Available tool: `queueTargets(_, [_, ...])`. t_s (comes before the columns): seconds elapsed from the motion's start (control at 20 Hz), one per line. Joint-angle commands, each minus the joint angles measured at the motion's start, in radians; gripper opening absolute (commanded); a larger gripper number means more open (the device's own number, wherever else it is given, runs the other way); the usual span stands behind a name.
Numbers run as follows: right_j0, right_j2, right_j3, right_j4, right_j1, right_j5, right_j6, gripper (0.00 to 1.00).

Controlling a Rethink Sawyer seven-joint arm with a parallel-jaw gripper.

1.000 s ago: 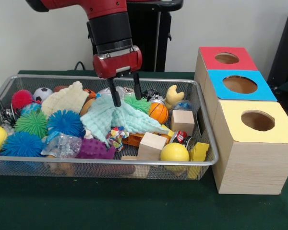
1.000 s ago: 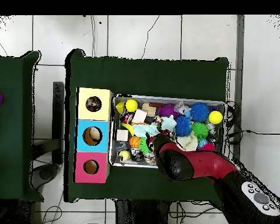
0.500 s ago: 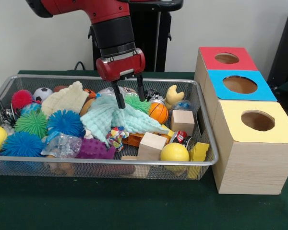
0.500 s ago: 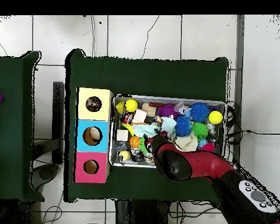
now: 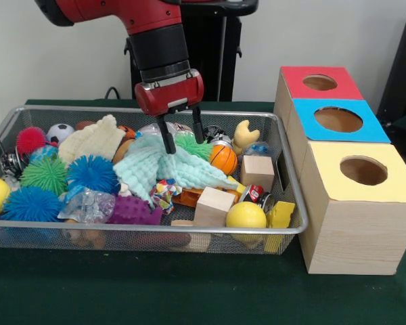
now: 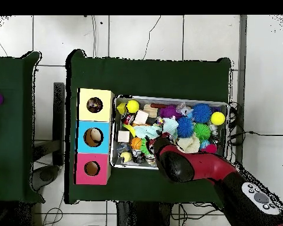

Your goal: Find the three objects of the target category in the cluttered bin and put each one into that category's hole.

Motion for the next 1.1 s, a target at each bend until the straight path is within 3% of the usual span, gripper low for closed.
queueTargets(0.05, [-0.011, 0.027, -0.066, 0.042, -0.014, -0.014, 0.167, 1.0])
queueTargets(0.4, [0.007, 0.029, -0.073, 0.075, -0.029, -0.005, 0.176, 1.0])
queueTargets(1.1, [0.095, 0.007, -0.124, 0.209, -0.109, 0.118, 0.151, 1.0])
